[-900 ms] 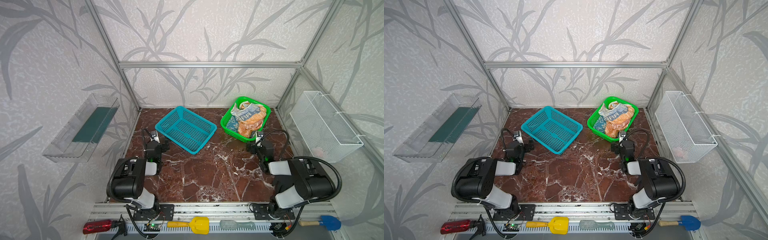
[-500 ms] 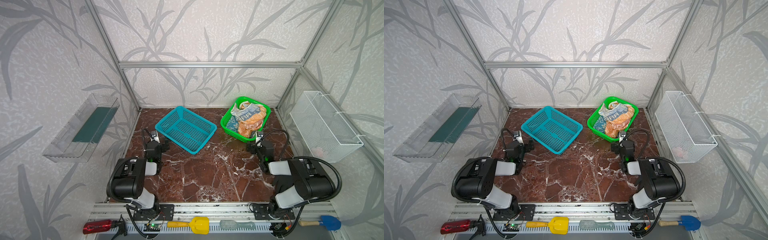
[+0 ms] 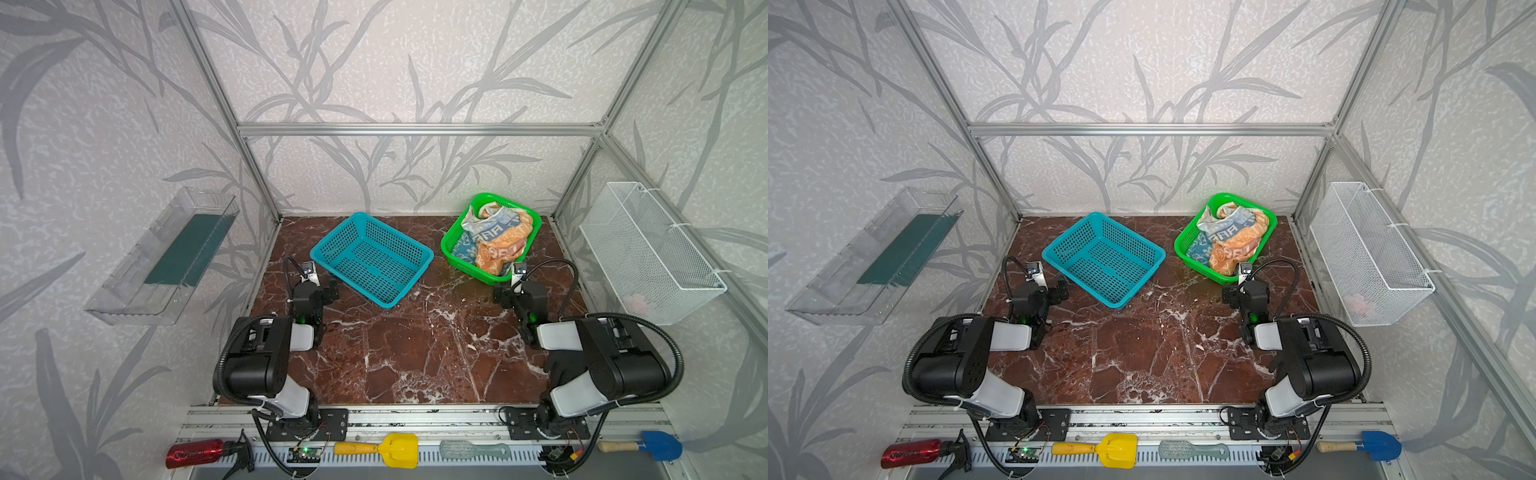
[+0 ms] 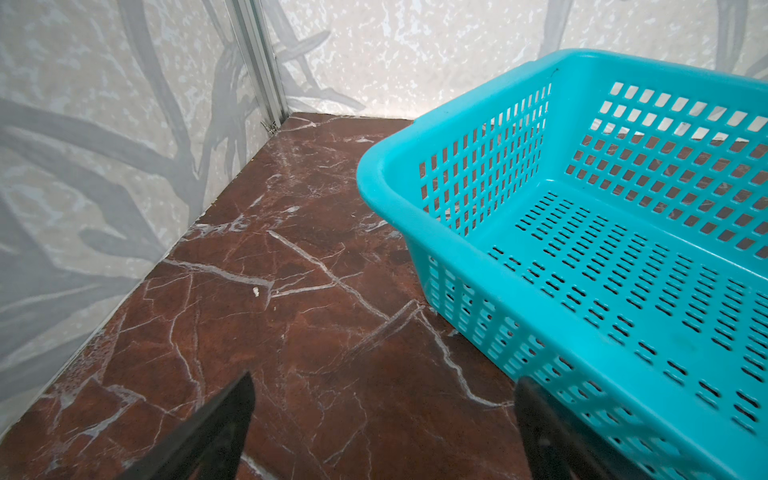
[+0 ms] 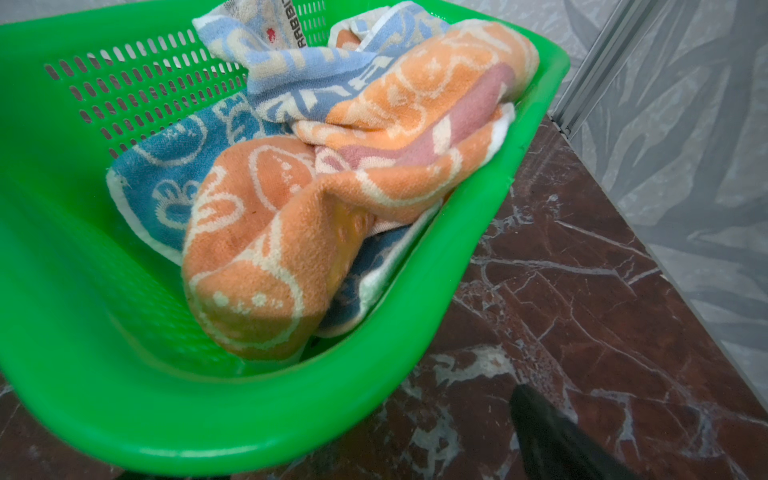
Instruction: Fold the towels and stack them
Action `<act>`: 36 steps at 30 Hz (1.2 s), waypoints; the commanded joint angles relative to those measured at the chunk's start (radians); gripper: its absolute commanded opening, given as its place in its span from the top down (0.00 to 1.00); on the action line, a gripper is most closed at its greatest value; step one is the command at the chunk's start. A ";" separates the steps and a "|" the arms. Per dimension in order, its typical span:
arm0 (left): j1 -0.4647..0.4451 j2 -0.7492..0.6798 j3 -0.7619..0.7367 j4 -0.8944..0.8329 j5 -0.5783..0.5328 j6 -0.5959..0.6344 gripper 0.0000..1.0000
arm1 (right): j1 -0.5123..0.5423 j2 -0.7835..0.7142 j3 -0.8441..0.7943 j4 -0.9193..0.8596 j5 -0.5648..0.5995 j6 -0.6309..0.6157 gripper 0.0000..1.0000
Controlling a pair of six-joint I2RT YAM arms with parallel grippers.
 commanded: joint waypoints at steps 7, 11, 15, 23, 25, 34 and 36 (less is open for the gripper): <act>0.003 0.006 0.015 0.016 0.006 0.008 0.01 | 0.003 -0.017 0.011 0.032 0.013 0.005 0.01; 0.004 0.006 0.016 0.017 0.006 0.008 0.01 | 0.003 -0.018 0.011 0.032 0.013 0.005 0.01; 0.004 0.006 0.015 0.017 0.006 0.008 0.01 | 0.003 -0.017 0.011 0.031 0.013 0.006 0.01; 0.004 0.006 0.015 0.016 0.008 0.006 0.01 | 0.003 -0.017 0.011 0.032 0.013 0.005 0.01; 0.004 0.006 0.014 0.021 -0.012 0.002 0.01 | 0.003 -0.017 0.010 0.035 0.013 0.003 0.01; -0.049 -0.178 0.106 -0.300 -0.113 0.032 0.01 | 0.003 -0.057 0.011 0.002 0.050 0.021 0.01; -0.055 -0.181 0.097 -0.290 -0.143 0.022 0.01 | 0.002 -0.061 0.014 -0.011 0.049 0.022 0.01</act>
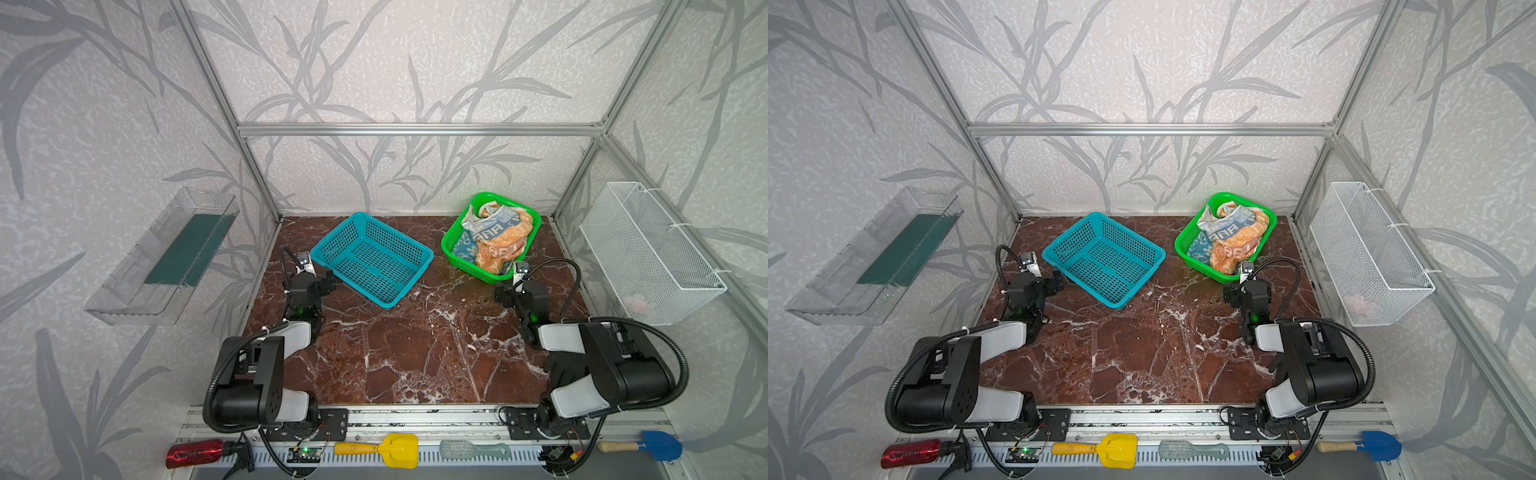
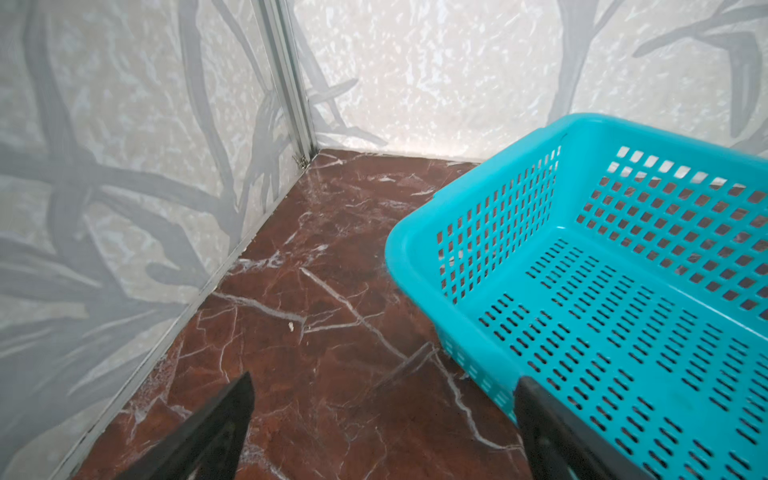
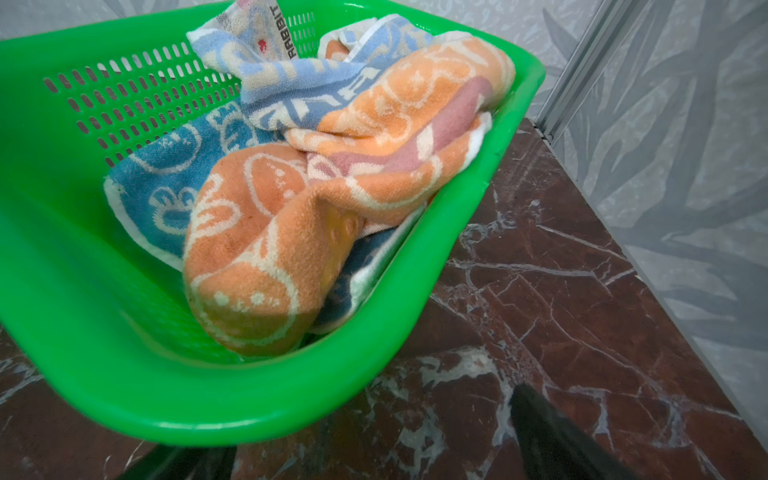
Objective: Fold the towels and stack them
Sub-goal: 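Reach the right gripper to the teal basket's rim while the left gripper approaches it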
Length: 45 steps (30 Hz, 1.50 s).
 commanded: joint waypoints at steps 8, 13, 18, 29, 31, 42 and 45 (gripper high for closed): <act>-0.096 0.006 -0.076 0.121 -0.169 0.088 0.01 | 0.005 -0.037 -0.026 0.075 0.016 0.004 0.01; -0.114 -0.139 -0.056 -0.017 -0.220 0.049 0.01 | 0.026 -0.207 0.003 -0.128 0.020 -0.022 0.01; -0.115 -0.267 -0.029 -0.176 -0.238 -0.045 0.01 | 0.031 -0.353 0.040 -0.313 0.098 0.101 0.01; -0.114 -0.449 0.109 -0.563 -0.005 -0.408 0.01 | 0.011 -0.575 0.108 -0.647 0.011 0.486 0.01; -0.118 -0.445 0.156 -0.645 0.064 -0.419 0.01 | 0.038 -0.565 0.172 -0.749 -0.071 0.479 0.01; -0.245 -0.402 0.271 -0.840 0.106 -0.439 0.01 | 0.488 -0.363 0.414 -0.937 -0.017 0.758 0.01; -0.290 -0.369 0.294 -0.870 0.025 -0.418 0.01 | 0.552 -0.211 0.521 -0.970 -0.064 0.816 0.00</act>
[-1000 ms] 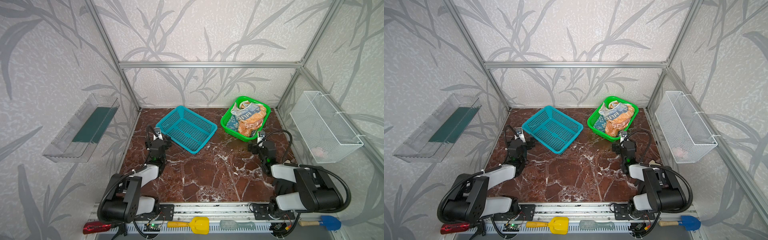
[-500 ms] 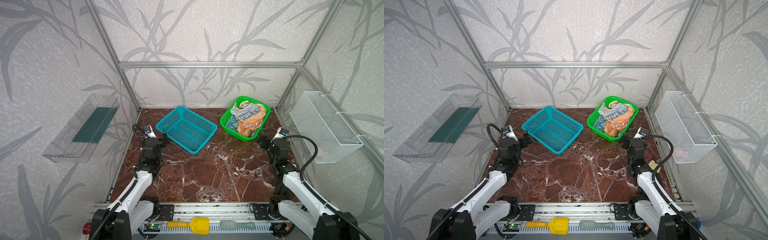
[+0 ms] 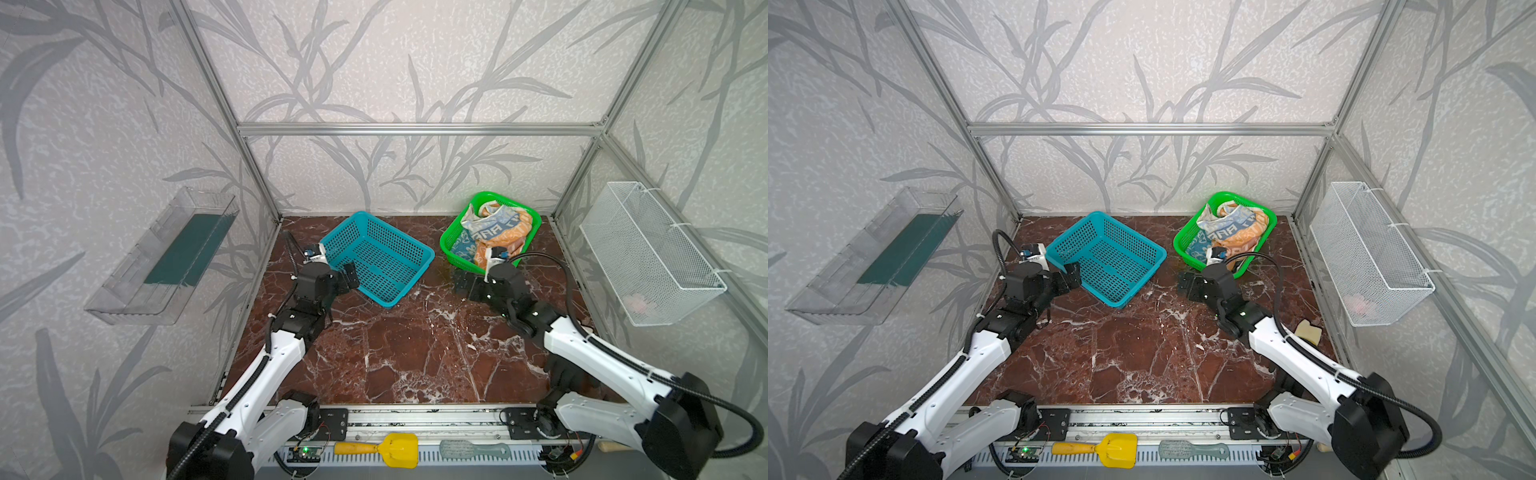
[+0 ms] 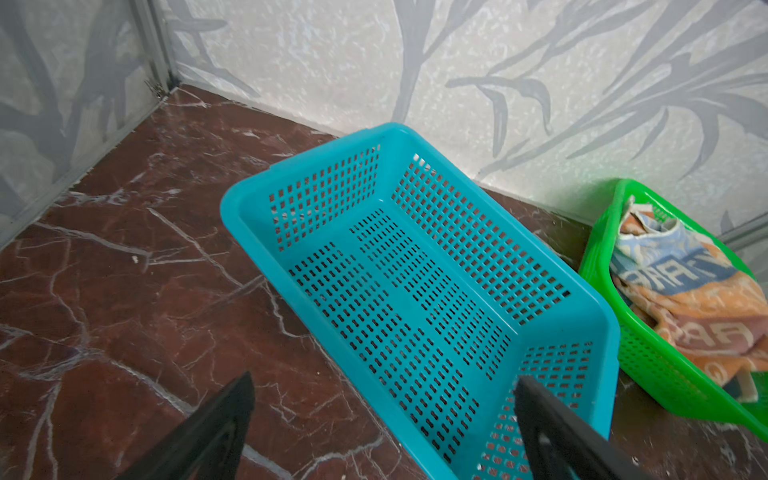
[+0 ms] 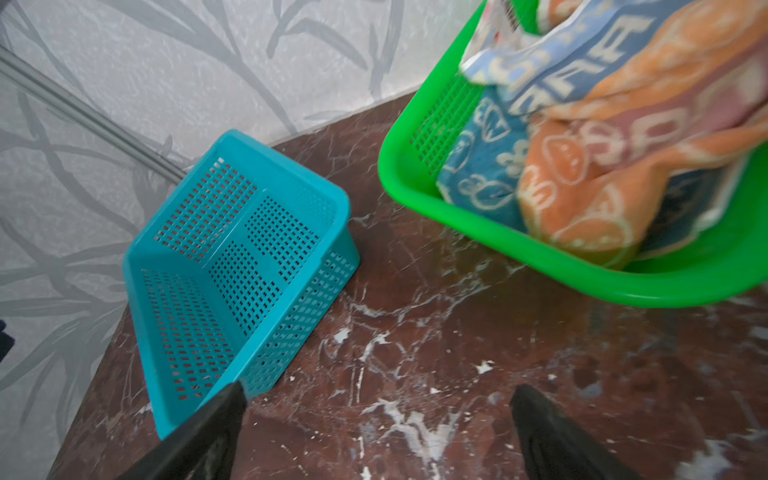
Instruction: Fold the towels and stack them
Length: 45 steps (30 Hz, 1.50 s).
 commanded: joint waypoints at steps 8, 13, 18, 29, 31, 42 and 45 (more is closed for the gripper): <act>-0.052 0.071 0.116 -0.174 -0.091 -0.054 0.01 | 0.069 0.302 0.183 -0.019 -0.097 0.134 0.06; -0.050 -0.003 0.034 -0.040 0.055 -0.137 0.01 | 0.069 0.429 0.281 -0.023 -0.168 0.103 0.13; -0.053 0.008 0.082 -0.154 0.002 -0.141 0.01 | 0.084 0.555 0.363 -0.009 -0.194 0.112 0.21; -0.053 0.042 0.168 -0.315 -0.030 -0.116 0.01 | 0.103 0.767 0.622 -0.084 -0.205 0.040 0.55; -0.053 0.046 0.169 -0.330 -0.041 -0.122 0.01 | 0.103 0.807 0.693 -0.125 -0.194 0.002 0.65; -0.052 0.075 0.201 -0.390 -0.056 -0.132 0.01 | 0.091 1.031 1.059 -0.263 -0.215 -0.067 0.84; -0.053 0.069 0.221 -0.424 -0.069 -0.127 0.01 | 0.091 1.090 1.152 -0.310 -0.238 -0.057 0.85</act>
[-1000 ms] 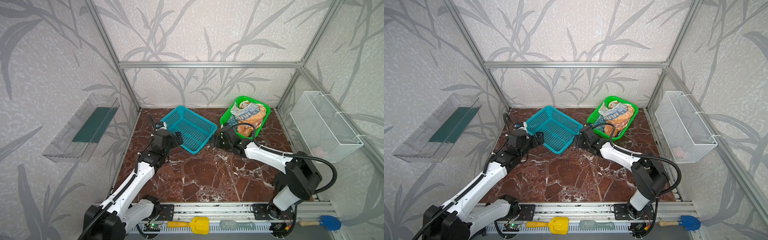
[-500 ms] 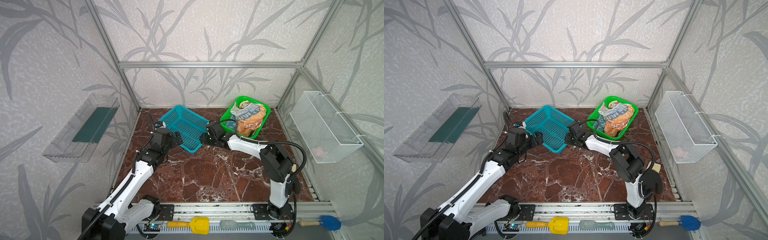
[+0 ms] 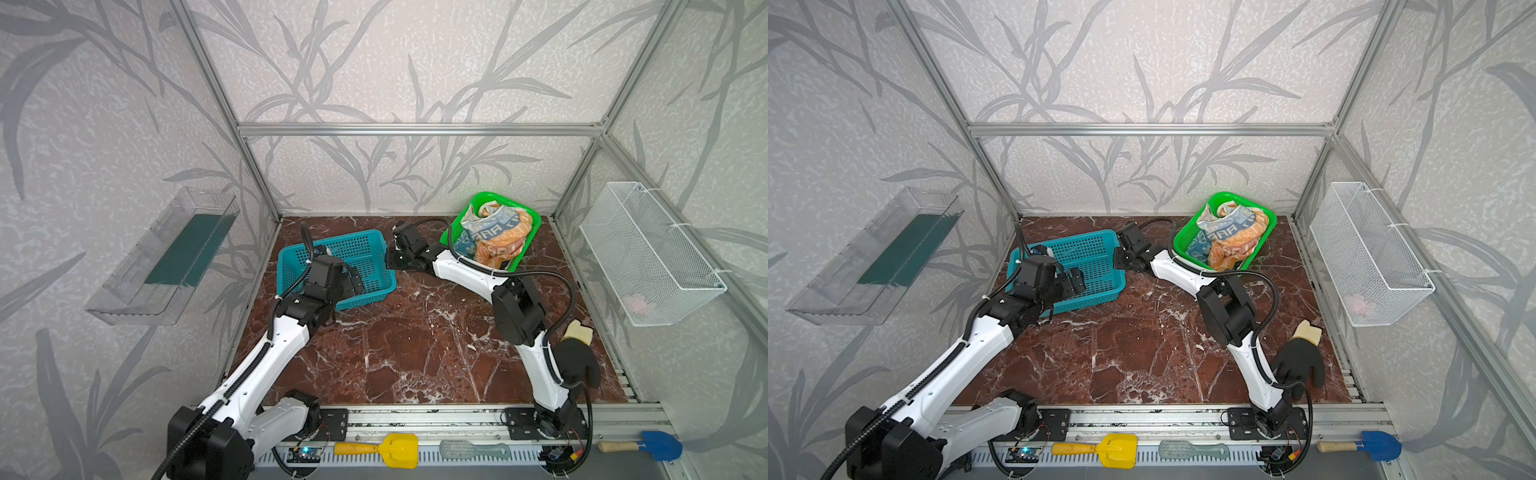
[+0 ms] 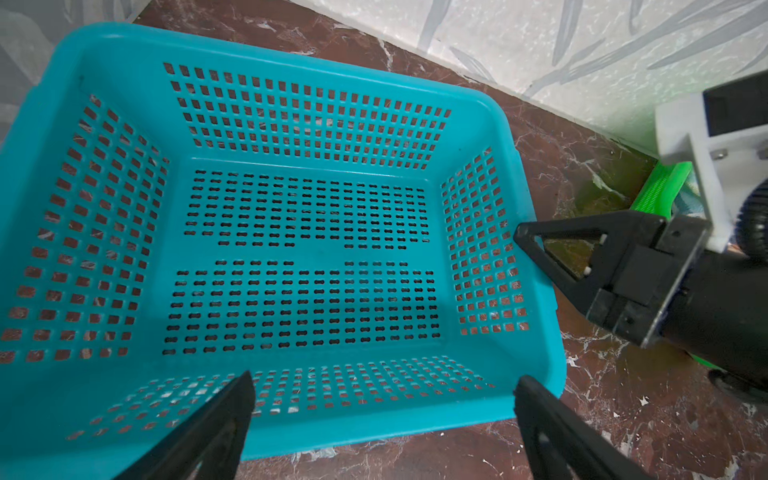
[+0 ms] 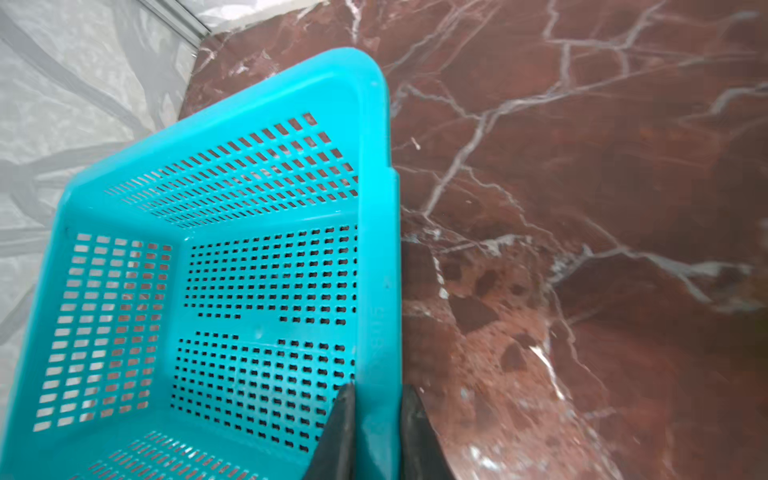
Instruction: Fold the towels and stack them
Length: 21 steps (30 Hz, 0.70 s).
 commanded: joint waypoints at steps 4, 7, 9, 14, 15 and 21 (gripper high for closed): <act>-0.005 -0.030 0.039 -0.075 -0.039 -0.008 0.01 | -0.005 0.083 0.108 -0.094 -0.015 0.022 0.86; -0.005 -0.037 0.027 -0.072 -0.052 -0.005 0.01 | -0.005 0.090 0.110 -0.088 0.016 0.051 0.93; -0.004 -0.031 0.027 -0.076 -0.058 -0.002 0.01 | -0.003 0.086 0.103 -0.080 0.045 0.069 0.94; -0.003 0.001 0.036 -0.072 -0.080 -0.001 0.01 | -0.004 0.113 0.145 -0.073 0.086 0.117 0.99; -0.003 0.007 0.037 -0.069 -0.091 -0.004 0.01 | -0.004 0.131 0.171 -0.083 0.086 0.127 0.99; -0.002 0.039 0.059 -0.023 -0.183 -0.019 0.01 | -0.002 0.245 0.357 -0.132 0.069 0.171 1.00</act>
